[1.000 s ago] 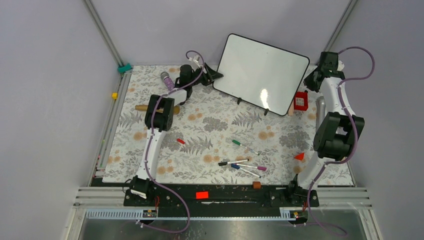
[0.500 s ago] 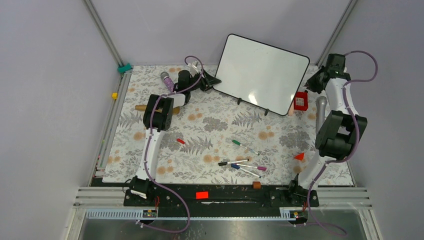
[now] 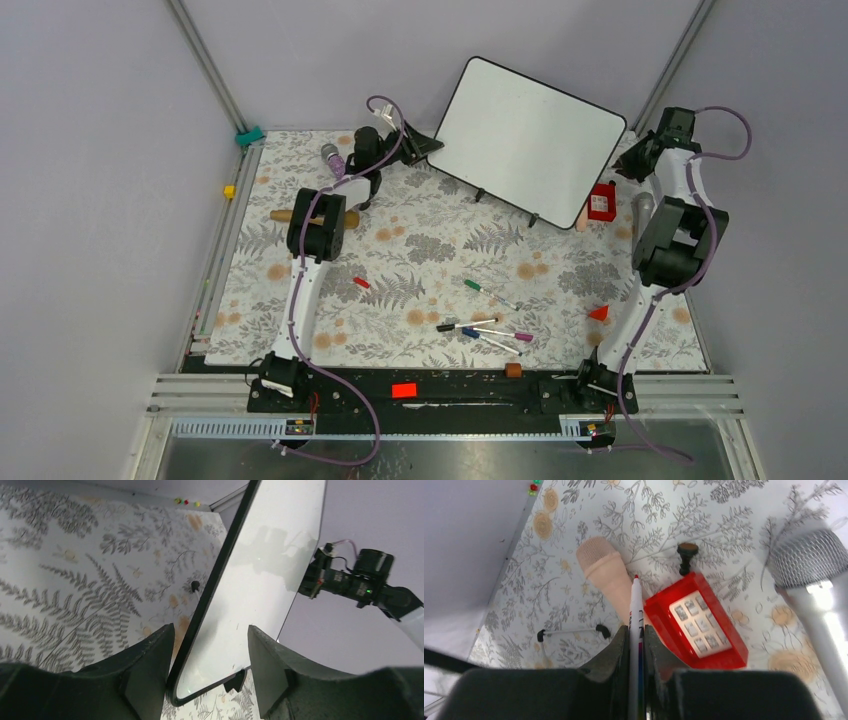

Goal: Write a sentence on the whiteboard
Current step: Adjust the whiteboard at the center of the board.

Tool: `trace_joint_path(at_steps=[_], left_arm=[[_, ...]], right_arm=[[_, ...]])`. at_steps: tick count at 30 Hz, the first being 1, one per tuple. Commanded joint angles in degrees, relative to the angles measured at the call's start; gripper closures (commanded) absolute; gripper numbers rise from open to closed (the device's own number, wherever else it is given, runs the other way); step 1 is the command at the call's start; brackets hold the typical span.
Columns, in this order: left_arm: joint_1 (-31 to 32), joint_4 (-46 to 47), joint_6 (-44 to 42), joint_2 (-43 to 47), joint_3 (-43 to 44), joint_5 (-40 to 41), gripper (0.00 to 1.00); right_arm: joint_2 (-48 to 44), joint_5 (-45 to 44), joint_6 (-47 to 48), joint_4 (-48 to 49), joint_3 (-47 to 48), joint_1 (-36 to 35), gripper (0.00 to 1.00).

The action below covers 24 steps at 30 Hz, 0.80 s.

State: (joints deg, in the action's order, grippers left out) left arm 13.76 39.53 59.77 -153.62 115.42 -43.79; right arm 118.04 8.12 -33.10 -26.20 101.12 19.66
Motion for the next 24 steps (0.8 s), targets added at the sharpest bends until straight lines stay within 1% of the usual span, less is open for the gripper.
trace_joint_path(at_steps=[1, 4, 7, 8, 9, 12, 13, 16, 20, 22, 24], left_arm=[[0.8, 4.5, 0.8, -0.9, 4.9, -1.3, 0.44], [0.9, 3.7, 0.4, -1.7, 6.1, -1.3, 0.44], [0.9, 3.4, 0.4, -2.1, 6.4, -1.3, 0.44], [0.9, 3.4, 0.7, -2.1, 6.2, -1.3, 0.45], [0.9, 3.8, 0.9, -2.1, 6.0, -1.6, 0.51], [0.9, 4.5, 1.1, -1.2, 3.8, -2.0, 0.62], [0.9, 5.0, 1.1, -0.6, 2.8, -2.0, 0.64], [0.8, 6.1, 0.0, 1.6, -1.1, -2.0, 0.66], [0.9, 5.4, -1.7, 3.7, -3.9, -2.6, 0.68], [1.0, 5.8, -1.6, 3.9, -4.5, -3.3, 0.70], [1.1, 6.1, -1.5, 4.2, -5.0, -3.8, 0.74]], right_arm=[[4.6, 3.3, -1.0, 0.7, 7.6, 0.2, 1.00], [7.1, 4.9, -1.7, 0.8, 10.2, 0.4, 1.00], [9.0, 8.9, -2.5, 2.1, 11.4, 0.4, 1.00], [9.3, 10.0, -3.1, 2.8, 11.3, 0.4, 1.00], [9.3, 11.1, -3.3, 3.3, 10.9, 0.3, 1.00], [8.2, 12.3, -3.2, 5.0, 8.9, 0.2, 1.00], [7.5, 12.1, -3.2, 5.7, 7.8, 0.2, 1.00], [6.5, 11.8, -2.8, 7.1, 5.0, 0.2, 1.00], [7.8, 16.7, -3.5, 7.5, 6.0, 0.1, 1.00], [7.1, 18.2, -4.1, 8.8, 4.6, -0.2, 1.00], [5.2, 17.6, -4.2, 10.1, 1.7, -0.7, 1.00]])
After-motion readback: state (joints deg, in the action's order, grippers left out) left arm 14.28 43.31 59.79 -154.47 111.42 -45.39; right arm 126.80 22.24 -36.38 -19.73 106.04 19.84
